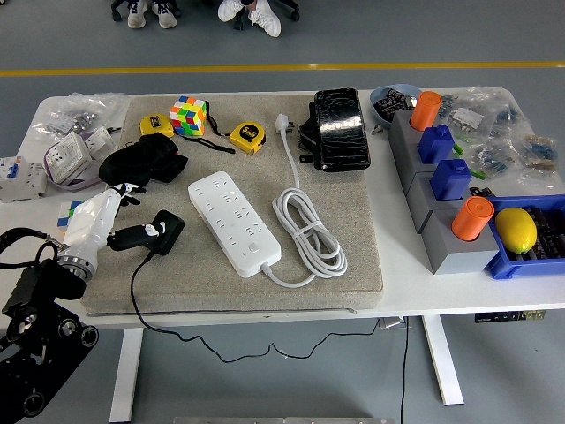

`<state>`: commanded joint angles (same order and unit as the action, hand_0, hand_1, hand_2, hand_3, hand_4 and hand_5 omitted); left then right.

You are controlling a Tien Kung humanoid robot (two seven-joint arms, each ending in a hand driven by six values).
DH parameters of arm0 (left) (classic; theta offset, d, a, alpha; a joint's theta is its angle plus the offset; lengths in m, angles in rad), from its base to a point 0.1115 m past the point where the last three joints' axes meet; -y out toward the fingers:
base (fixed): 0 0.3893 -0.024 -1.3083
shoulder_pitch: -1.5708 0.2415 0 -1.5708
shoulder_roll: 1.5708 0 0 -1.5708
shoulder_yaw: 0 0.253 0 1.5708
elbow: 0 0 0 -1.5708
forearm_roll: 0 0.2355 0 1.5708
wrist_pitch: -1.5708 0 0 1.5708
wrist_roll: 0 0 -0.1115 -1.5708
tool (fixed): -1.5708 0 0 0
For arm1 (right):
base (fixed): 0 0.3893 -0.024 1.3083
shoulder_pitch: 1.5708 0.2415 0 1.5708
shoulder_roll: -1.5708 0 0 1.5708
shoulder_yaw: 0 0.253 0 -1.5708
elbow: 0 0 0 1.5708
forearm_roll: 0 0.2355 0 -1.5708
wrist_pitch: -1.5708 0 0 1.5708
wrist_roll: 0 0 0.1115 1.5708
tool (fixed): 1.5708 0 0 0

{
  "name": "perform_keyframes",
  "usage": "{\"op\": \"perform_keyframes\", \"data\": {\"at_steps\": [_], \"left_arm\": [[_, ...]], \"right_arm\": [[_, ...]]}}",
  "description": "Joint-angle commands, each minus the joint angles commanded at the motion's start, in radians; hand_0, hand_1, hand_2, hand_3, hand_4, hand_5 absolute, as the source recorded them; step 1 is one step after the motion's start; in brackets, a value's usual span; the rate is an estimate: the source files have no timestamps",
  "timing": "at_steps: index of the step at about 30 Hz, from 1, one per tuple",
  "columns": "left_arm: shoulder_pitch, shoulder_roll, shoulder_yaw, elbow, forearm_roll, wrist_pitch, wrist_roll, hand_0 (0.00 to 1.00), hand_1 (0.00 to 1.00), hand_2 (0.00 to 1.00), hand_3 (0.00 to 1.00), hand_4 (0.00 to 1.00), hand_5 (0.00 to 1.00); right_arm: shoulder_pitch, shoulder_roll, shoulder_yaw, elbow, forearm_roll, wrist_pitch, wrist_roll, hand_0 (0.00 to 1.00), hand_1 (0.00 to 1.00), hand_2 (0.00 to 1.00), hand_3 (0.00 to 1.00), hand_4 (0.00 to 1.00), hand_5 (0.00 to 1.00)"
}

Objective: Put the plug near the board,insert it into the board,press the button,pull the plug out

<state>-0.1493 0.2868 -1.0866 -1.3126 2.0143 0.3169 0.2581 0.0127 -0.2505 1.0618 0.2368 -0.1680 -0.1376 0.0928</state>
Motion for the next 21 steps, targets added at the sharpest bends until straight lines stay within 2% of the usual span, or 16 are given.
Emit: {"op": "perform_keyframes", "data": {"at_steps": [8, 11, 12, 17, 18, 21], "left_arm": [[-0.005, -0.009, 0.019, 0.031, 0.051, 0.015, 0.024, 0.737, 0.722, 0.699, 0.783, 0.998, 0.689], [-0.008, -0.009, 0.025, 0.038, 0.061, -0.009, 0.053, 0.737, 0.722, 0.699, 0.783, 0.998, 0.689], [-0.008, -0.008, 0.028, 0.038, 0.064, -0.013, 0.058, 0.693, 0.66, 0.639, 0.759, 0.998, 0.696], [-0.014, -0.008, 0.041, 0.038, 0.081, -0.019, 0.074, 0.693, 0.66, 0.639, 0.759, 0.998, 0.696], [-0.016, -0.009, 0.044, 0.04, 0.083, -0.017, 0.073, 0.575, 0.573, 0.561, 0.72, 0.998, 0.683], [-0.021, -0.011, 0.052, 0.048, 0.088, -0.012, 0.07, 0.575, 0.573, 0.561, 0.72, 0.998, 0.683]], "right_arm": [[0.0, 0.0, -0.001, 0.0, 0.0, 0.0, 0.001, 0.545, 0.599, 0.552, 0.51, 0.847, 0.398], [0.001, 0.0, -0.002, 0.001, -0.001, -0.001, 0.002, 0.545, 0.599, 0.552, 0.51, 0.847, 0.398], [0.0, 0.0, -0.002, 0.001, -0.001, -0.001, 0.003, 0.546, 0.599, 0.551, 0.51, 0.846, 0.399], [0.002, 0.0, -0.008, -0.001, 0.005, -0.002, 0.005, 0.546, 0.599, 0.551, 0.51, 0.846, 0.399], [0.002, -0.001, -0.008, -0.001, 0.004, -0.002, 0.005, 0.546, 0.599, 0.551, 0.51, 0.846, 0.397], [0.004, -0.002, -0.006, 0.001, 0.002, -0.003, 0.006, 0.546, 0.599, 0.551, 0.51, 0.846, 0.397]]}}
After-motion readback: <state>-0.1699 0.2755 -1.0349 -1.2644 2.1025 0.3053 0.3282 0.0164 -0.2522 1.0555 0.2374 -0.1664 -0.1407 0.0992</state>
